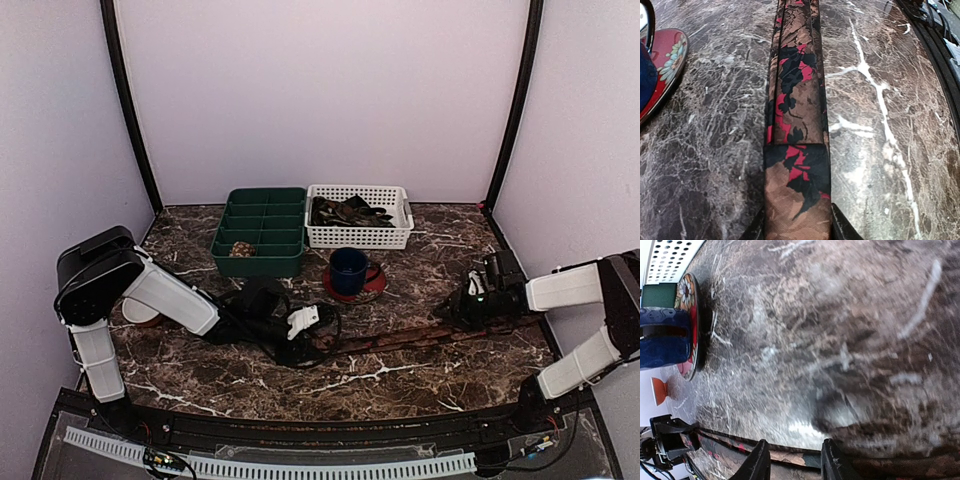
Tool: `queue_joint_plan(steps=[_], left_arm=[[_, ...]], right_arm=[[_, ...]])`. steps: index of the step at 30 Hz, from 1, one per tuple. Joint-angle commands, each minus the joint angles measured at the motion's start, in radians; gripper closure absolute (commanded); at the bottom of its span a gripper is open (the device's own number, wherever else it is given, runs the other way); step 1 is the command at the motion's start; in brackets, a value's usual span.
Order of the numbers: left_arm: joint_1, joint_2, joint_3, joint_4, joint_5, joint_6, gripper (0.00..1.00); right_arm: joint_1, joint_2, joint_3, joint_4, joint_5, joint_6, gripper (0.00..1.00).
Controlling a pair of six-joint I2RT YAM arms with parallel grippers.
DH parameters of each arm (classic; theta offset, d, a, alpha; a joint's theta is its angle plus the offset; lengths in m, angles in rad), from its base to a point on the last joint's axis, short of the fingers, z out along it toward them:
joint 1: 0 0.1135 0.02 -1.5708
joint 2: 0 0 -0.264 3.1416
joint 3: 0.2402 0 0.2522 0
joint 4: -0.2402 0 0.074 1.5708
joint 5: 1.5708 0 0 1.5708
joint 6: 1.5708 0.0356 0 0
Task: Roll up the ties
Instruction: Adjust the tie at the center of the board.
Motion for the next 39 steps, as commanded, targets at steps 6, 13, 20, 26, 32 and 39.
queue_joint_plan(steps=[6, 13, 20, 26, 32, 39], left_arm=[[-0.019, 0.001, -0.038, -0.056, 0.070, -0.011, 0.64], [-0.019, -0.017, -0.070, -0.062, 0.034, 0.021, 0.62], [-0.019, -0.010, -0.076, -0.060, 0.039, 0.064, 0.63], [-0.019, 0.000, -0.075, -0.059, 0.042, 0.080, 0.63], [-0.019, 0.016, -0.062, -0.076, 0.049, 0.090, 0.63], [-0.019, 0.017, -0.065, -0.075, 0.045, 0.098, 0.63]], right_arm=[[0.013, -0.060, -0.004, -0.051, -0.020, -0.017, 0.62], [0.269, -0.090, 0.078, 0.090, -0.103, 0.121, 0.51], [0.526, 0.063, 0.145, 0.292, -0.110, 0.267, 0.54], [0.651, 0.238, 0.230, 0.375, -0.113, 0.305, 0.58], [0.692, 0.334, 0.286, 0.360, -0.103, 0.292, 0.60], [0.716, 0.390, 0.306, 0.363, -0.102, 0.295, 0.64]])
